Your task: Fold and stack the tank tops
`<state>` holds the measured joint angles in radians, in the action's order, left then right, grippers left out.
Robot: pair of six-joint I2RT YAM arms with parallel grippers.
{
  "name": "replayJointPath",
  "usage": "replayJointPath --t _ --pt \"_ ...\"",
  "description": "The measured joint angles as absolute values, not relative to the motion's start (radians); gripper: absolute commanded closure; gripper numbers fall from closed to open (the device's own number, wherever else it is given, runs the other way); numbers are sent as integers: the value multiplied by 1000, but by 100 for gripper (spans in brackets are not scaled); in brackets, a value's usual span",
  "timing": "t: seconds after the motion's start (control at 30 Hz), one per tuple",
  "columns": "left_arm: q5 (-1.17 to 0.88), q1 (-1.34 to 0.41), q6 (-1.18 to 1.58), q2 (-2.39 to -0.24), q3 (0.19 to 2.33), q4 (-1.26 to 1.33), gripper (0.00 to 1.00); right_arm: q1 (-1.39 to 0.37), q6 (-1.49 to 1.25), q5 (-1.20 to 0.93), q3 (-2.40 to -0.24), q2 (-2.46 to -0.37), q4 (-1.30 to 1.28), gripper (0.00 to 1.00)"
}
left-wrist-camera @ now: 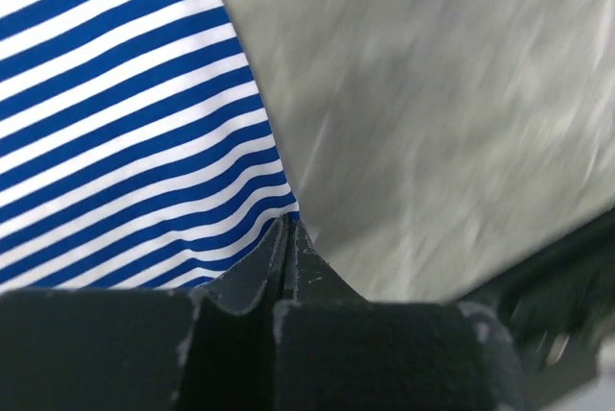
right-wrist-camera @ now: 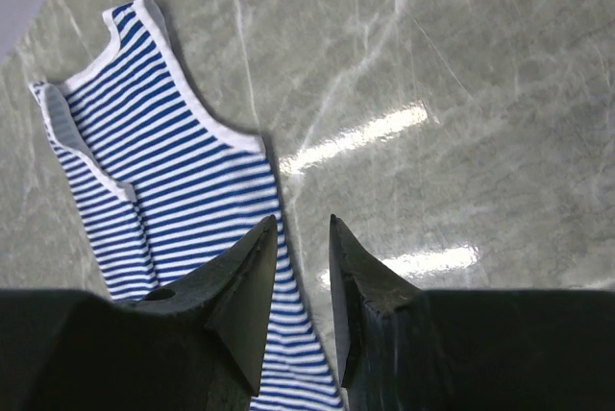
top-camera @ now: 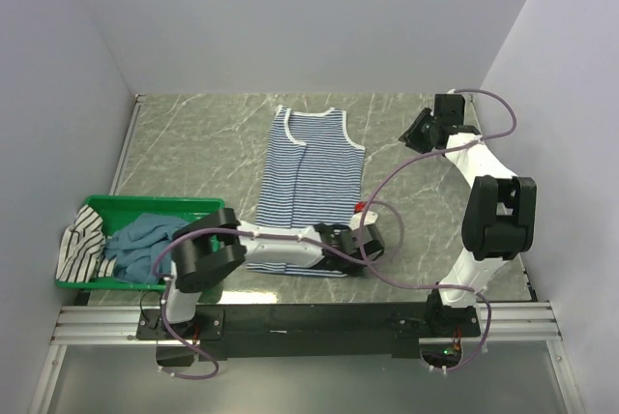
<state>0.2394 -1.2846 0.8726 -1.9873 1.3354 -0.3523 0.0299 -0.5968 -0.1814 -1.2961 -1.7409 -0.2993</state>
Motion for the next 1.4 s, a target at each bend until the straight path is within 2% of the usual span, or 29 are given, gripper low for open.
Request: replayJointPath --t 0.23,0.4,0.5,1.27,1.4 --pt "105 -1282 860 -1775 1091 -285 99 -52 -582 -159 -1263 -1742 -299 60" --pt "44 -1256 878 -1659 989 -228 99 -192 -583 -142 -1278 -1798 -279 60" --pt "18 -1237 892 -1622 950 -198 99 -216 -588 -140 -1295 -1857 -277 60" --pt "-49 -1205 912 -1578 889 -133 100 -200 -590 -42 -1390 -2029 -314 59" --pt "-56 -1202 911 -1572 885 -128 99 -200 -589 -43 -1391 -2035 -315 70"
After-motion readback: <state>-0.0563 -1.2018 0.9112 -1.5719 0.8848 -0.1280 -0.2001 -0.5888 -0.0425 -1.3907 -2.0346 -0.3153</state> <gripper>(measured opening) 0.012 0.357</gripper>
